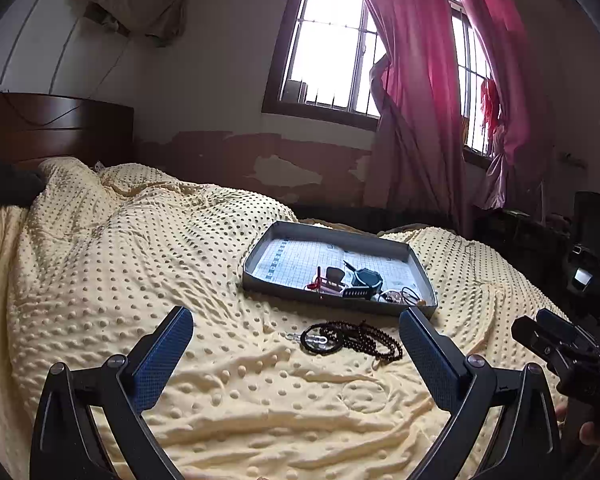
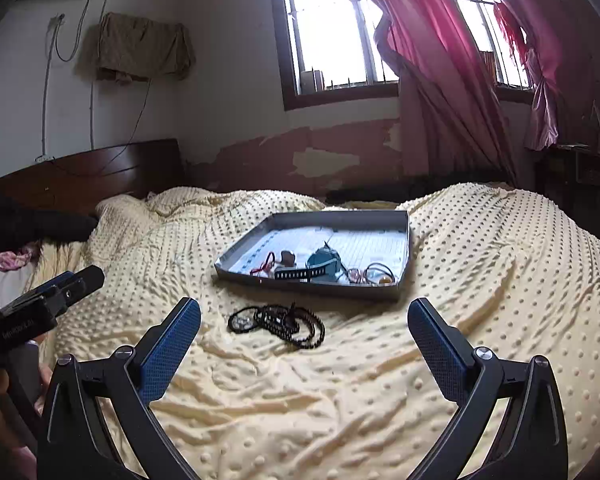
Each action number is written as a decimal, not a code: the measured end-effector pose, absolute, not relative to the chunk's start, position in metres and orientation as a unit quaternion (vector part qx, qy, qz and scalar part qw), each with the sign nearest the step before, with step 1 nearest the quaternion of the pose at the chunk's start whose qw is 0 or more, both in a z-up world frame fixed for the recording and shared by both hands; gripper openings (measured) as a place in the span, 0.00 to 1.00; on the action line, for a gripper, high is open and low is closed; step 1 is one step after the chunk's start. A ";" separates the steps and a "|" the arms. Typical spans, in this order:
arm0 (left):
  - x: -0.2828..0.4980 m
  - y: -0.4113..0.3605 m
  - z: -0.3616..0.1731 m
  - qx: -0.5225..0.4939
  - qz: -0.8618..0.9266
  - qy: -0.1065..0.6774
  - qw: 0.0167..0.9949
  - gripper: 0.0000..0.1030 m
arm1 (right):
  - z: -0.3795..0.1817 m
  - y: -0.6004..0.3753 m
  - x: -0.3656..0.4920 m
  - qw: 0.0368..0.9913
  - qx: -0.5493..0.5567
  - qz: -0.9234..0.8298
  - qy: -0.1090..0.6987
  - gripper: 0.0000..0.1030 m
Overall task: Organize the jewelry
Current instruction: 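Withdraw both tools and move them toward the black bead jewelry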
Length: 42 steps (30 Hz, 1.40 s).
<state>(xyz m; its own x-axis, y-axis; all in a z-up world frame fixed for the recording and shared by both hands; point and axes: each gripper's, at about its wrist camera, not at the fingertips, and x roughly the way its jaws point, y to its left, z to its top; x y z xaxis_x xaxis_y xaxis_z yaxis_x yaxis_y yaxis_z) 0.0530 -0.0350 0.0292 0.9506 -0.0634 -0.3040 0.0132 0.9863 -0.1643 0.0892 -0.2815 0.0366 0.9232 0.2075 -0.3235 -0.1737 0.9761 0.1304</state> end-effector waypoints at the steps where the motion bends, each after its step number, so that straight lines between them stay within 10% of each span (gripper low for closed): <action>1: 0.051 -0.036 0.025 -0.078 -0.018 0.162 0.984 1.00 | 0.035 -0.282 0.088 0.979 0.043 0.092 0.175 0.99; 16: 0.059 -0.041 -0.015 -0.056 0.012 0.282 0.958 1.00 | -0.013 -0.282 0.111 0.947 0.035 0.059 0.315 0.99; 42: 0.140 -0.036 -0.022 -0.057 -0.037 0.309 0.949 1.00 | -0.007 -0.268 0.163 0.942 -0.033 0.069 0.327 0.99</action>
<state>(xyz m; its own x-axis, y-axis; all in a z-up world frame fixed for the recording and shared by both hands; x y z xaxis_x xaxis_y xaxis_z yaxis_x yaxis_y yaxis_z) 0.1395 -0.0360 -0.0219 0.8067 -0.1049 -0.5816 0.0344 0.9908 -0.1310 0.1625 -0.2680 -0.0074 0.7760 0.1086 -0.6213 -0.1515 0.9883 -0.0165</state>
